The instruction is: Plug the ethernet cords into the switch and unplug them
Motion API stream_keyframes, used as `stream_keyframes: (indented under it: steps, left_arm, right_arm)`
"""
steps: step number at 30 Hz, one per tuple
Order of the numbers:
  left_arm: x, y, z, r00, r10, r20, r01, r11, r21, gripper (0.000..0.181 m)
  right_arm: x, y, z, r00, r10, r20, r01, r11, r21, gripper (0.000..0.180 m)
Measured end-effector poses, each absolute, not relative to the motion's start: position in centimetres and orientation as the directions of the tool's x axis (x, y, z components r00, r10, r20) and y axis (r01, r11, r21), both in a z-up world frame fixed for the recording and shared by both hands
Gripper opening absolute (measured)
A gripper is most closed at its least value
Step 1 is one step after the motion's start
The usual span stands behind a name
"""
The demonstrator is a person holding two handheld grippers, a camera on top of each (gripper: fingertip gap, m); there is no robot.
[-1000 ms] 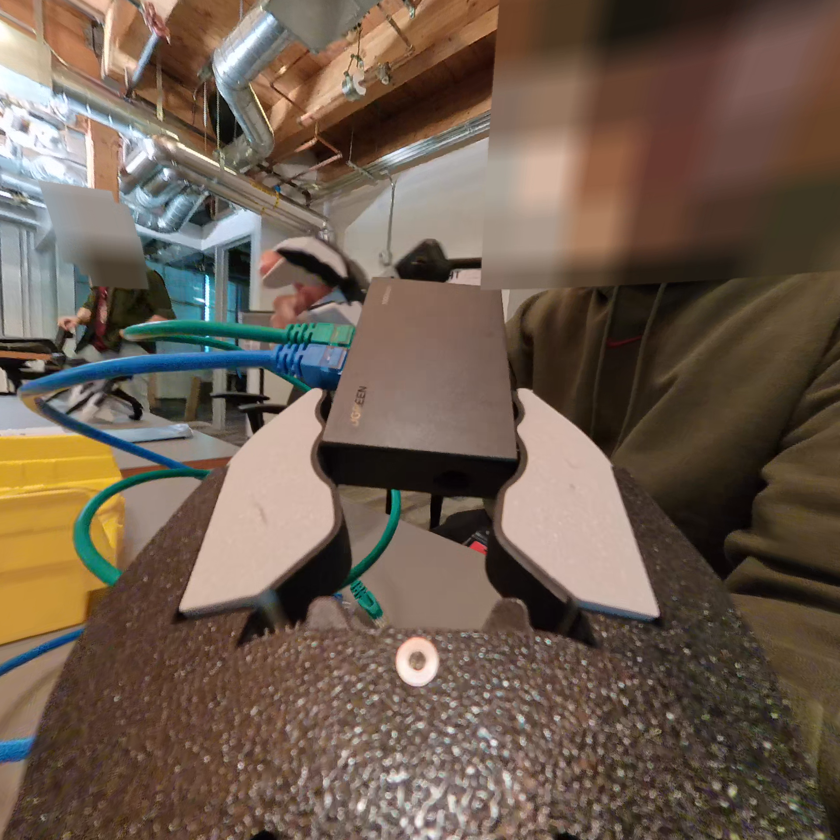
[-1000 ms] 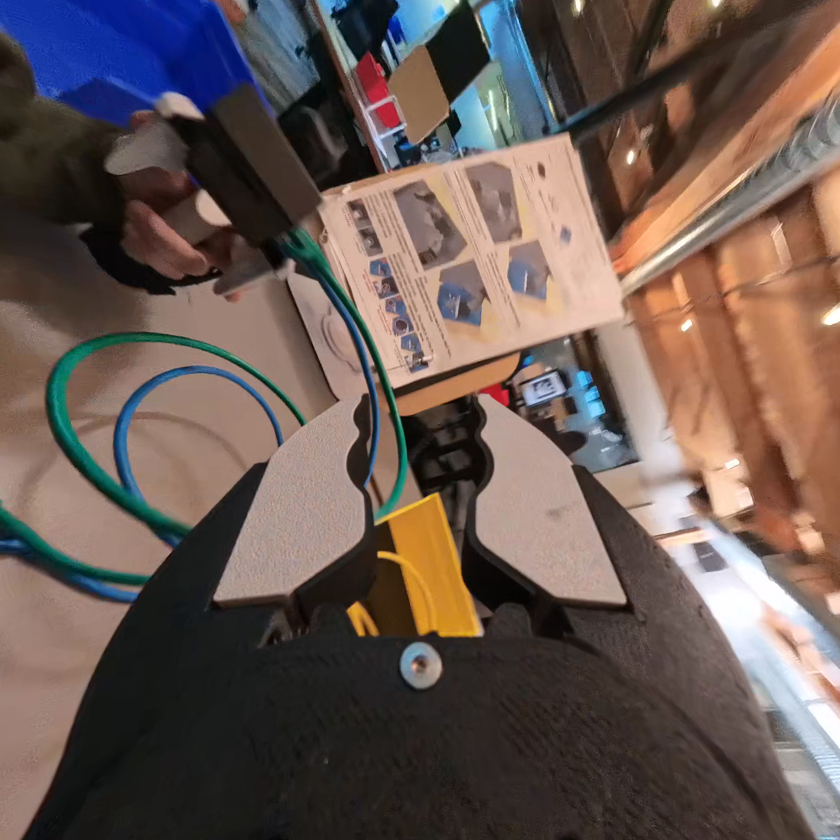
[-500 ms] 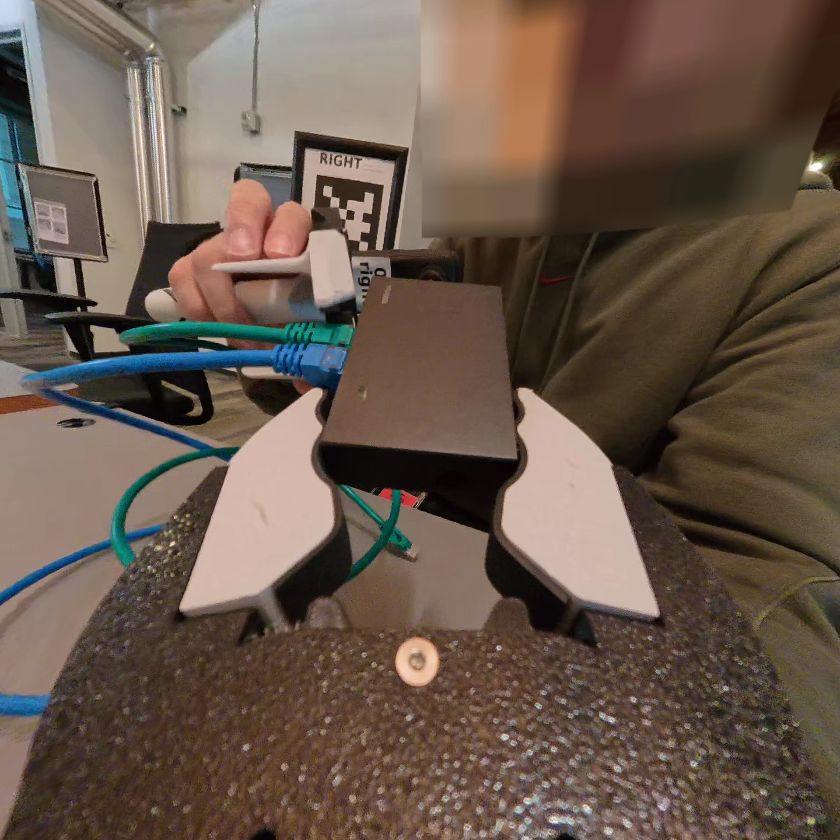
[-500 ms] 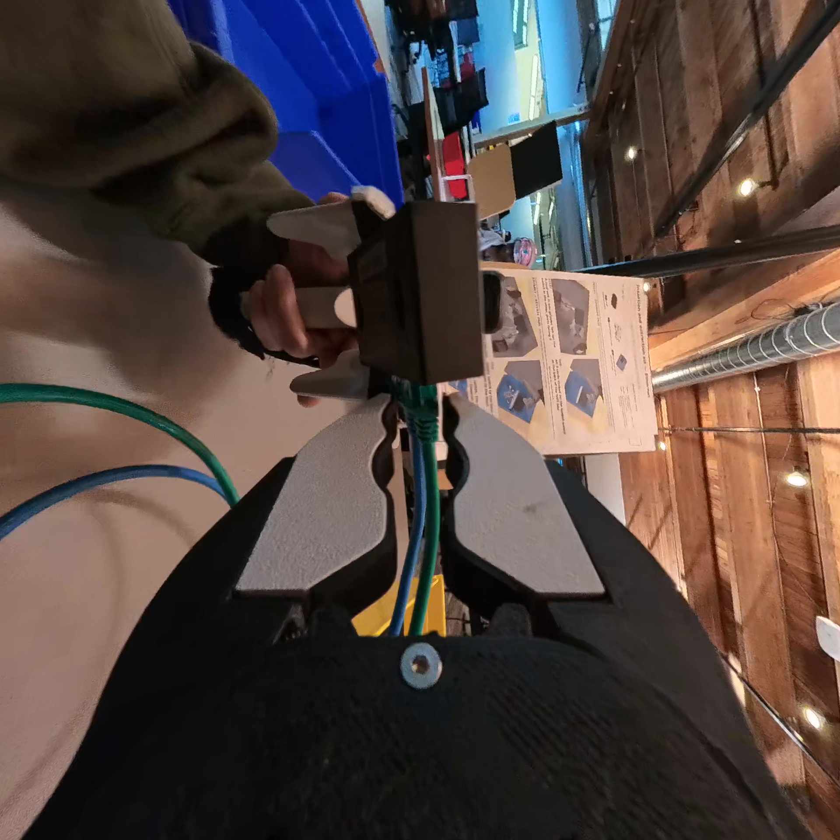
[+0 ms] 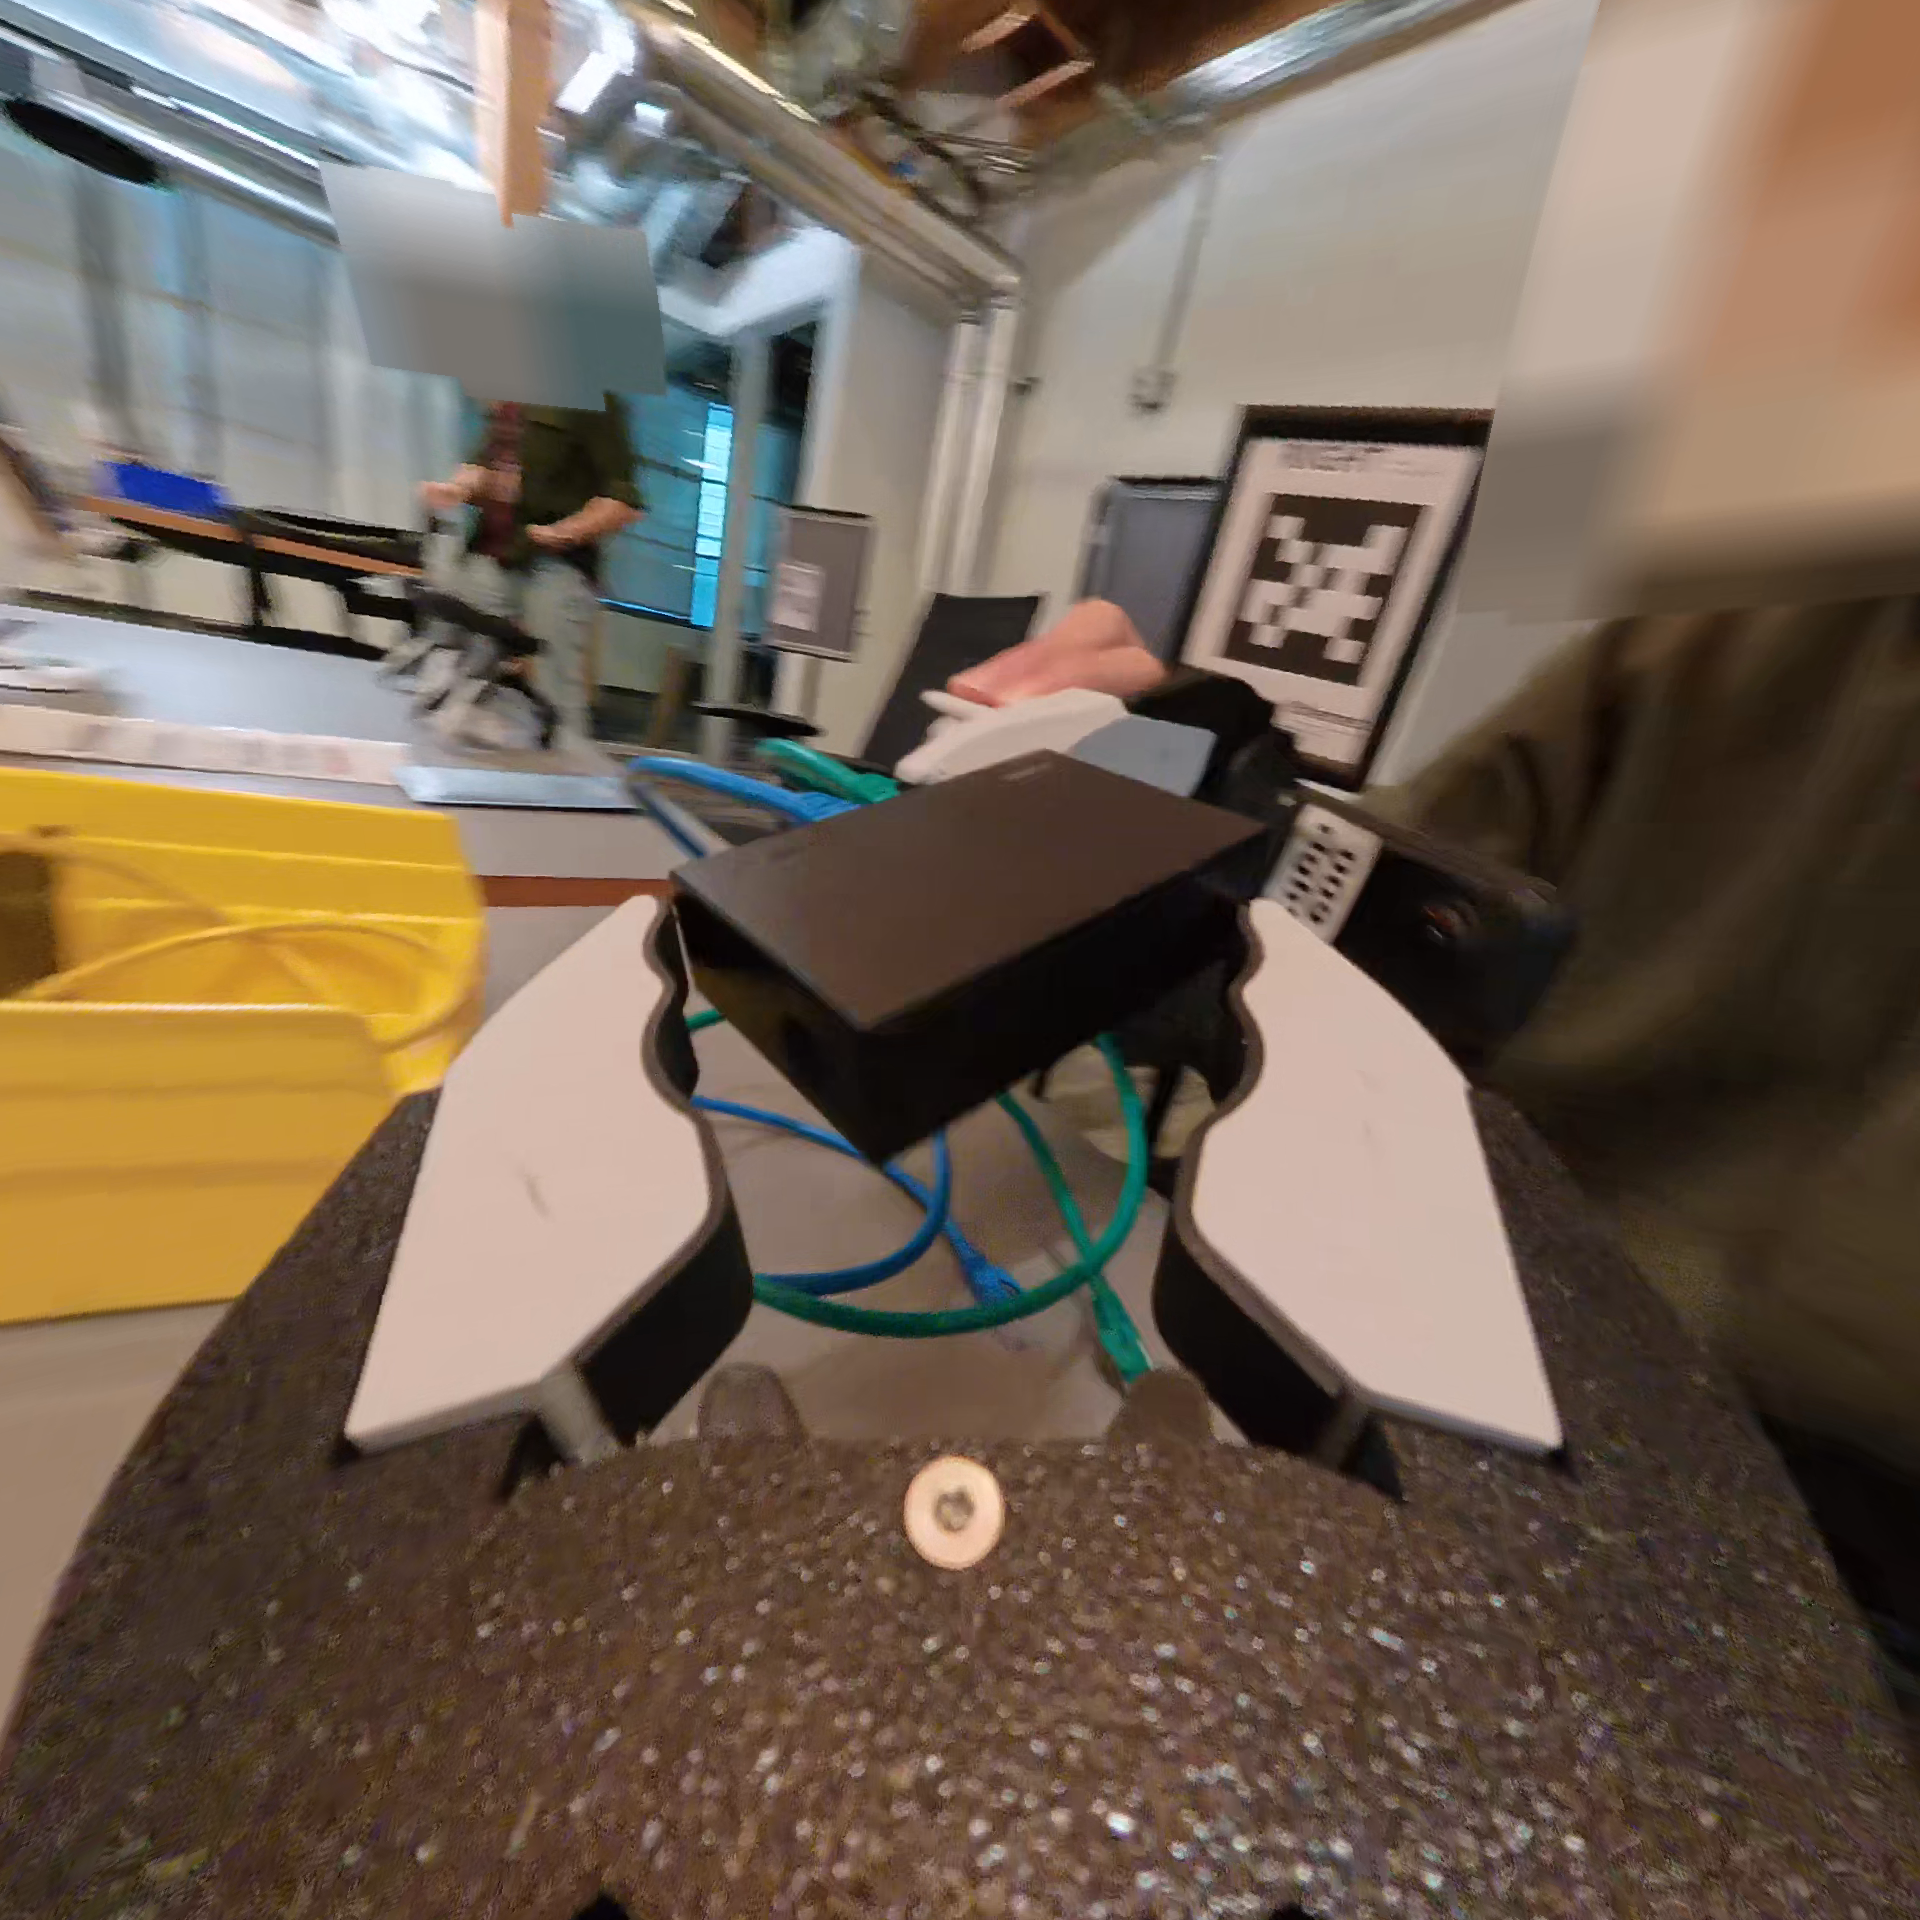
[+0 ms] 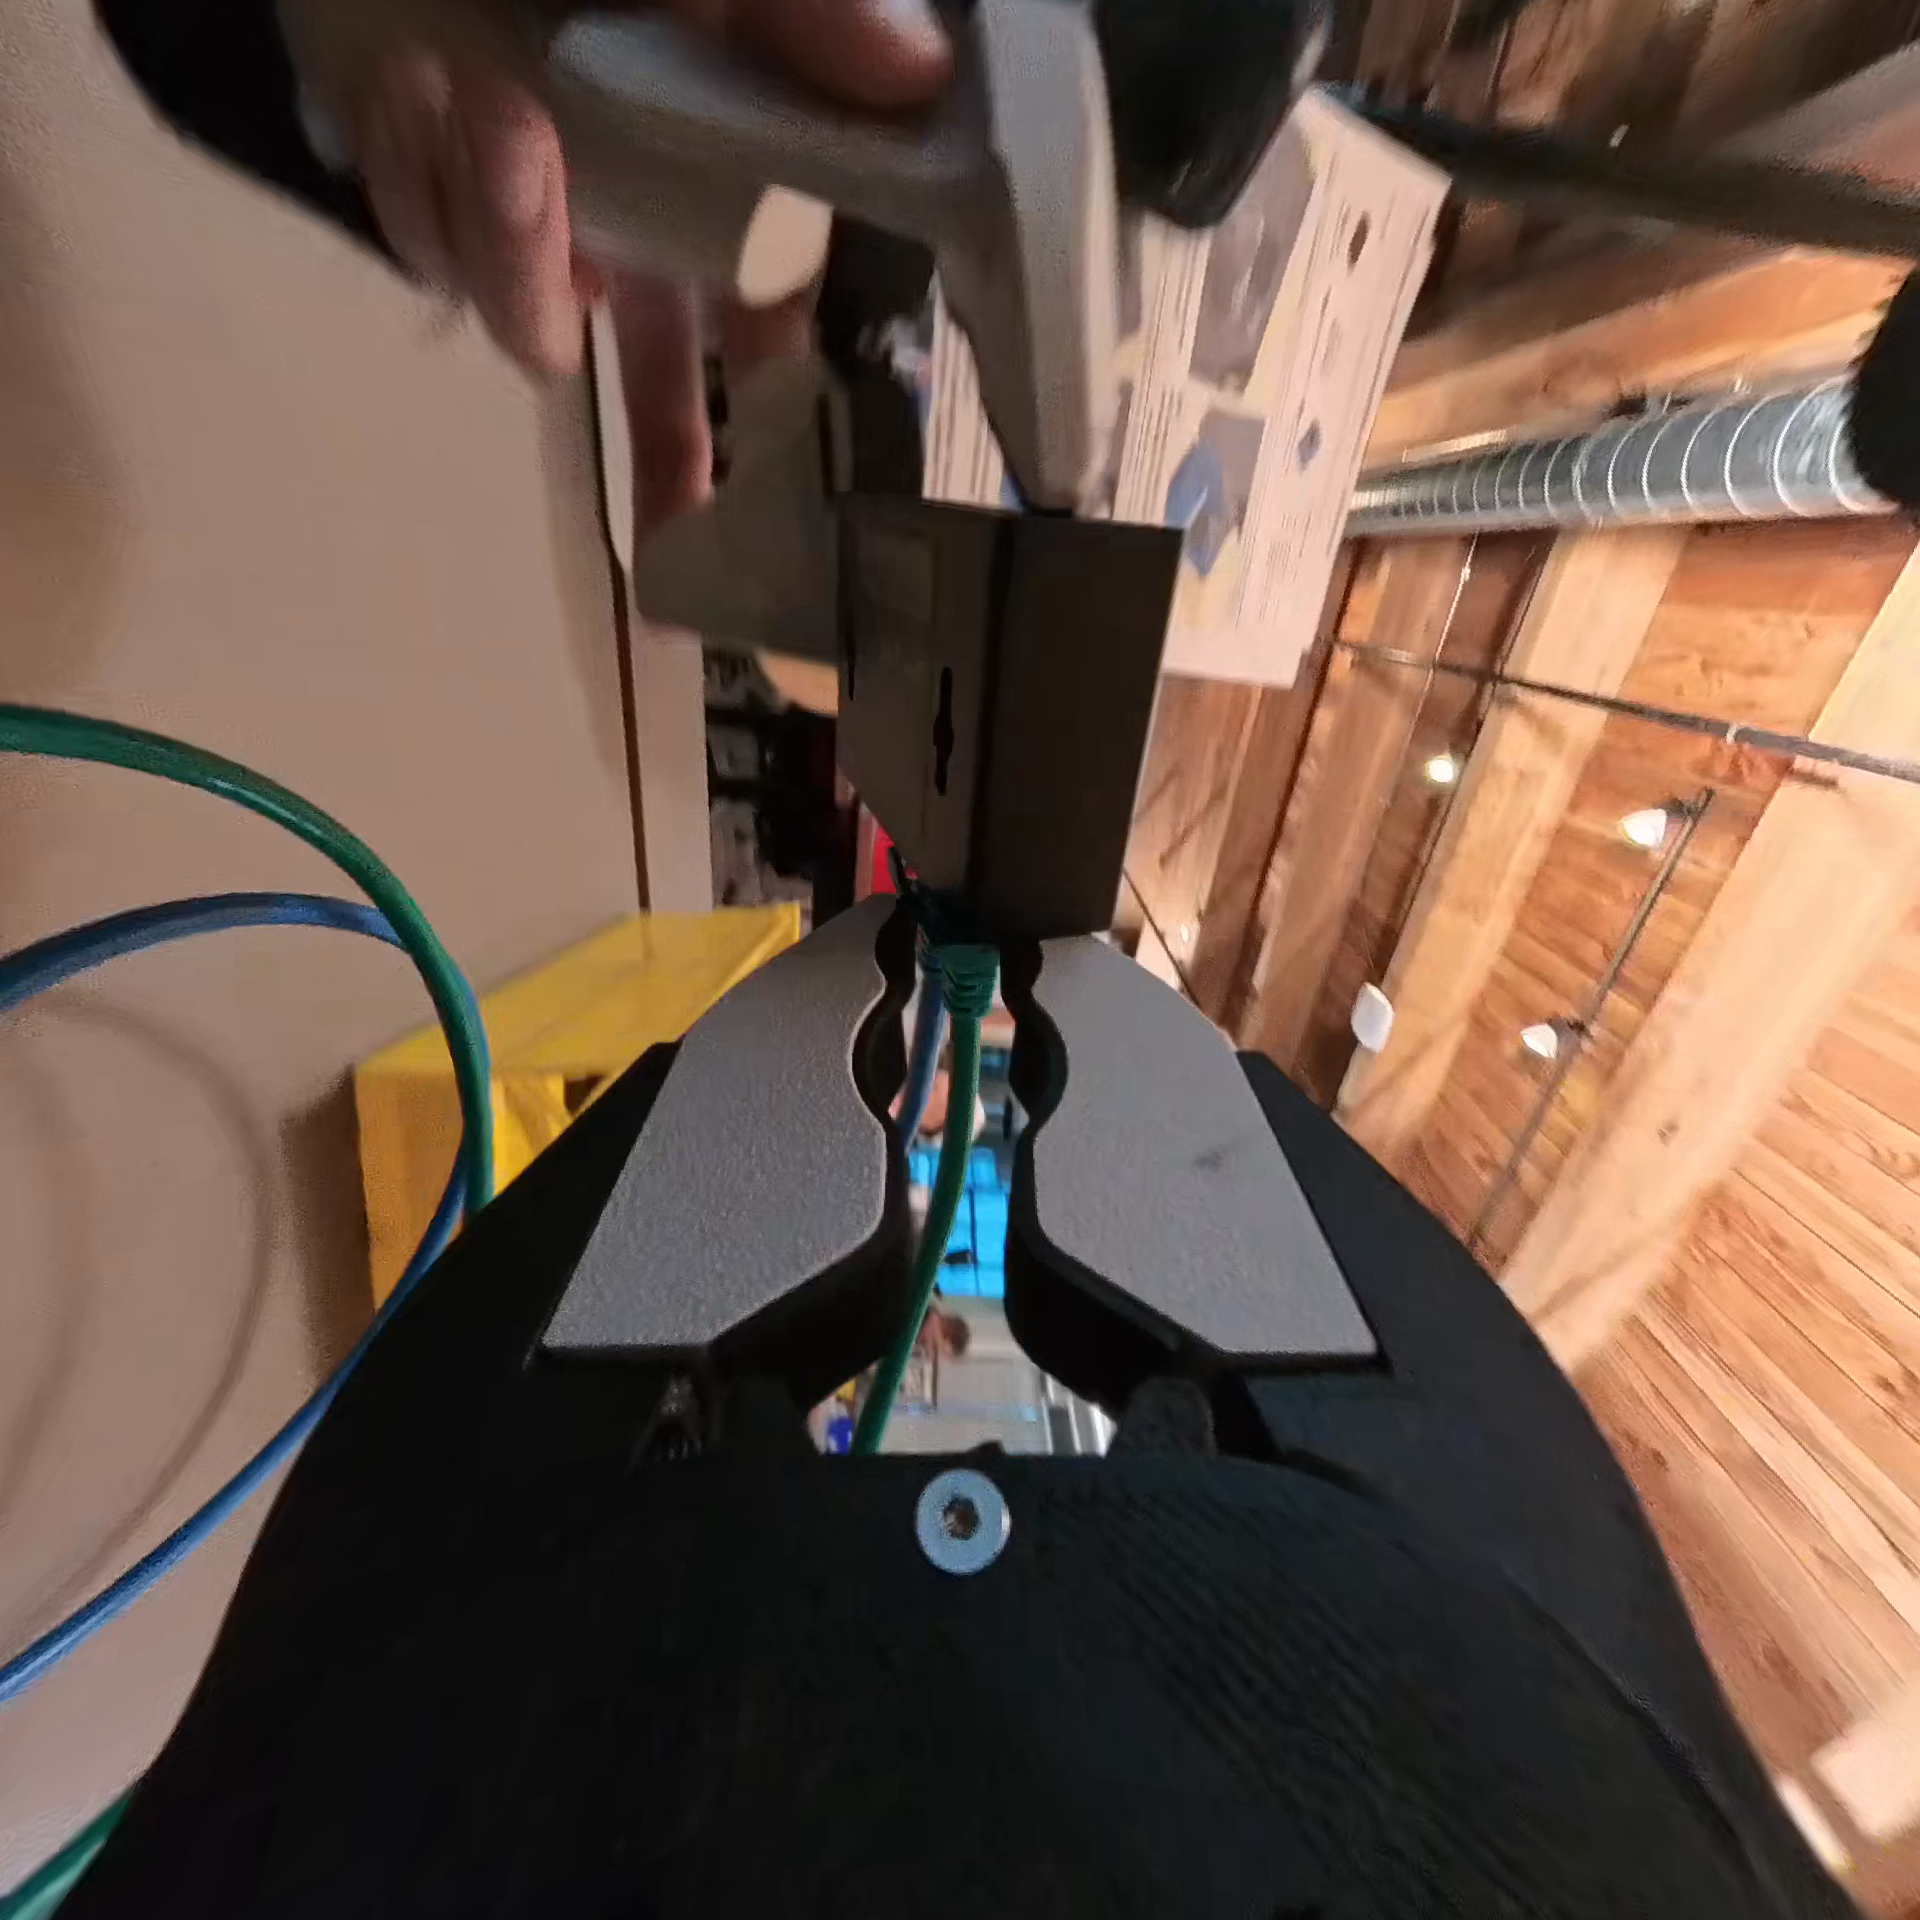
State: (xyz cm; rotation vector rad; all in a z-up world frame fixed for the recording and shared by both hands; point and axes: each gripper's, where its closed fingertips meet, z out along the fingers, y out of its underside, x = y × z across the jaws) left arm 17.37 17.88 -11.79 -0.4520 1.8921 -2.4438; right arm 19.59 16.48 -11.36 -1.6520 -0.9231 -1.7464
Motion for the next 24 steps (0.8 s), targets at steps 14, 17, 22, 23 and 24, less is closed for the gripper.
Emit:
stream_keyframes:
  steps: [14,17,22,23,24]
  left_arm:
    - [19.3,16.7,-11.6,-0.852,-0.476,0.217,-0.207,-0.075,-0.975,0.112]
    - [20.1,16.8,-12.0,-0.807,-0.556,0.201,-0.194,-0.071,-0.978,0.109]
    - [20.6,16.3,-14.2,-0.736,-0.668,0.111,-0.22,0.082,-0.972,0.11]
    - [20.4,16.3,-14.2,-0.736,-0.667,0.118,-0.22,0.071,-0.973,0.11]
    - [20.2,16.2,-14.0,-0.739,-0.659,0.14,-0.22,0.041,-0.975,0.11]
  right_arm:
    - [23.4,13.5,-11.2,-0.121,0.033,0.992,0.649,-0.754,0.105,0.015]
    - [22.8,13.9,-11.4,-0.13,0.02,0.991,0.662,-0.743,0.102,0.015]
    - [21.4,14.8,-12.1,-0.152,0.039,0.988,0.685,-0.717,0.133,0.016]
    - [21.3,14.8,-12.2,-0.157,0.037,0.987,0.691,-0.71,0.137,0.016]
    - [21.1,14.8,-12.3,-0.159,0.033,0.987,0.704,-0.697,0.137,0.016]
